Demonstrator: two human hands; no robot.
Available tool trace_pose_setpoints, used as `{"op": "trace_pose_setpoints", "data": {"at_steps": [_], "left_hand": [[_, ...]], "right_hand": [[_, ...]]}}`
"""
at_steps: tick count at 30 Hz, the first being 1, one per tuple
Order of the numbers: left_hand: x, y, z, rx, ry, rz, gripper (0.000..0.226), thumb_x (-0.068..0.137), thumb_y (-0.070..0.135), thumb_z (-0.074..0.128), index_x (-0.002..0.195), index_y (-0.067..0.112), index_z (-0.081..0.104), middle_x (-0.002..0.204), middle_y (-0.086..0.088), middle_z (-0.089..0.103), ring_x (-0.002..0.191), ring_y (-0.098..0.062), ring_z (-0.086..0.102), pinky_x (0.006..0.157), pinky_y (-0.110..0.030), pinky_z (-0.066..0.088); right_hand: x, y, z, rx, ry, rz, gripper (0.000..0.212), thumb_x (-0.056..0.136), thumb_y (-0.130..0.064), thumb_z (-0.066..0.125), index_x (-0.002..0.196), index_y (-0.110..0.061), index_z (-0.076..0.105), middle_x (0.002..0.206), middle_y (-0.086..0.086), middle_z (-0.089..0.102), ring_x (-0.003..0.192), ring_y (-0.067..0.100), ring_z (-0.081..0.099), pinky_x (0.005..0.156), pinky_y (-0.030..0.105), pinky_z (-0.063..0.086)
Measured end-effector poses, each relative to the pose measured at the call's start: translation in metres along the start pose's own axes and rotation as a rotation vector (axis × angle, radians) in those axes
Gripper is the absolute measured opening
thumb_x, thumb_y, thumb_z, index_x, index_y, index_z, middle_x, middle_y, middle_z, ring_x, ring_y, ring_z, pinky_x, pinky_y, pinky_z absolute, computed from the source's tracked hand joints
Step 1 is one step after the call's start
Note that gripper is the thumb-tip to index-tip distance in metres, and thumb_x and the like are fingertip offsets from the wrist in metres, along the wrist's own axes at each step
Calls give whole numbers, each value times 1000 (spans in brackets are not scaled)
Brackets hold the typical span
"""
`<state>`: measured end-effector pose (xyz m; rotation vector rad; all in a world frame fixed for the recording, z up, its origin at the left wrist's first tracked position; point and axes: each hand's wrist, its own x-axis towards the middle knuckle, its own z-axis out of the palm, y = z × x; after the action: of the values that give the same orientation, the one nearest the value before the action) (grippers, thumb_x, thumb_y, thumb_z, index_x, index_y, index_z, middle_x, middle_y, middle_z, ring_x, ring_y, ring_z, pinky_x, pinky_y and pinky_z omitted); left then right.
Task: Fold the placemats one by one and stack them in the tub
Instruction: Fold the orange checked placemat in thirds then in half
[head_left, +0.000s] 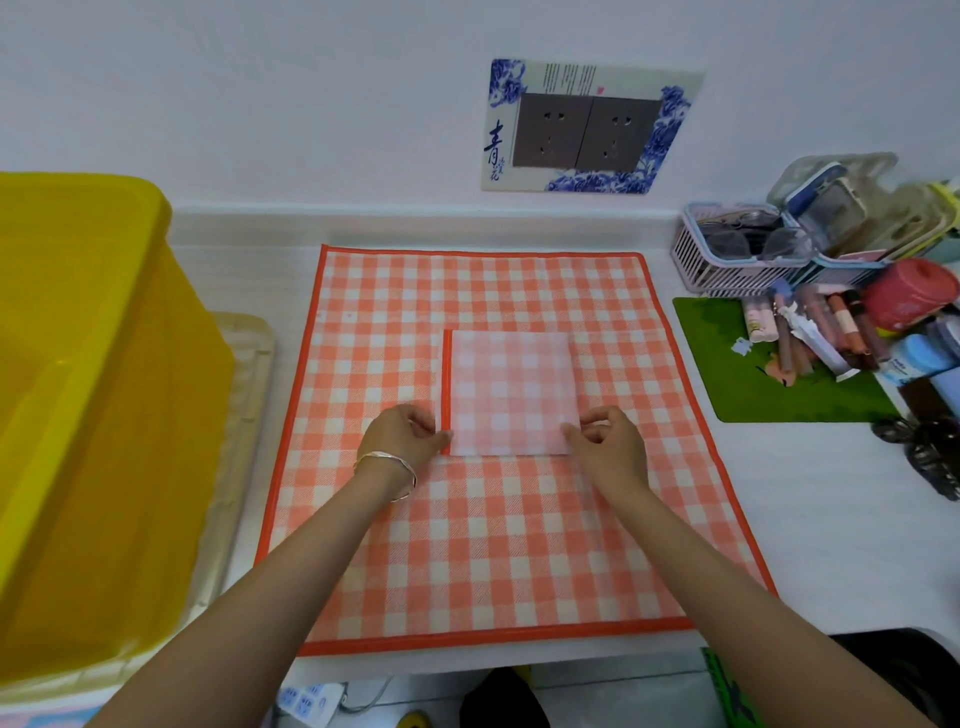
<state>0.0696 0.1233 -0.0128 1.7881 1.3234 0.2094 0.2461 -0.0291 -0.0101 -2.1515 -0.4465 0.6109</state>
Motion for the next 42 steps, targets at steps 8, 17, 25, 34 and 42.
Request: {"op": "trace_pose_setpoints", "data": {"at_steps": [8, 17, 25, 34, 42], "left_hand": [[-20, -18, 7, 618, 121, 818, 36, 89, 26, 57, 124, 22, 58, 122, -2, 61, 112, -25, 57, 96, -43, 49], [-22, -45, 10, 916, -126, 822, 56, 99, 48, 10, 143, 21, 33, 147, -3, 38, 135, -26, 35, 109, -37, 16], [-22, -47, 10, 887, -197, 816, 59, 96, 58, 12, 148, 31, 15, 155, 0, 16, 142, -24, 11, 118, -37, 2], [-26, -38, 4, 872, -228, 775, 60, 89, 61, 2, 144, 40, -9, 153, 10, -15, 140, -14, -22, 110, -29, -18], [-33, -14, 4, 480, -207, 670, 76, 83, 70, 9, 140, 28, 39, 151, 5, 27, 142, -16, 19, 118, -36, 14]], "right_hand": [[-18, 4, 10, -246, 163, -192, 25, 86, -34, 64, 105, -23, 50, 101, -11, 52, 82, 7, 52, 75, 20, 48], [-44, 25, 39, -733, -288, -853, 51, 101, -43, 9, 145, -23, 24, 151, -7, 20, 142, 10, 14, 115, 39, 4], [-42, 25, 33, -911, -294, -833, 54, 102, -39, 7, 139, -20, 41, 144, -2, 43, 135, 13, 36, 111, 42, 27], [-25, 51, -21, -923, -287, -725, 50, 101, -45, 6, 144, -28, 25, 151, -9, 24, 142, 9, 16, 115, 29, 0], [-23, 41, -40, -730, -194, -584, 61, 95, -55, 11, 139, -28, 43, 145, -10, 41, 138, 7, 30, 113, 24, 6]]}}
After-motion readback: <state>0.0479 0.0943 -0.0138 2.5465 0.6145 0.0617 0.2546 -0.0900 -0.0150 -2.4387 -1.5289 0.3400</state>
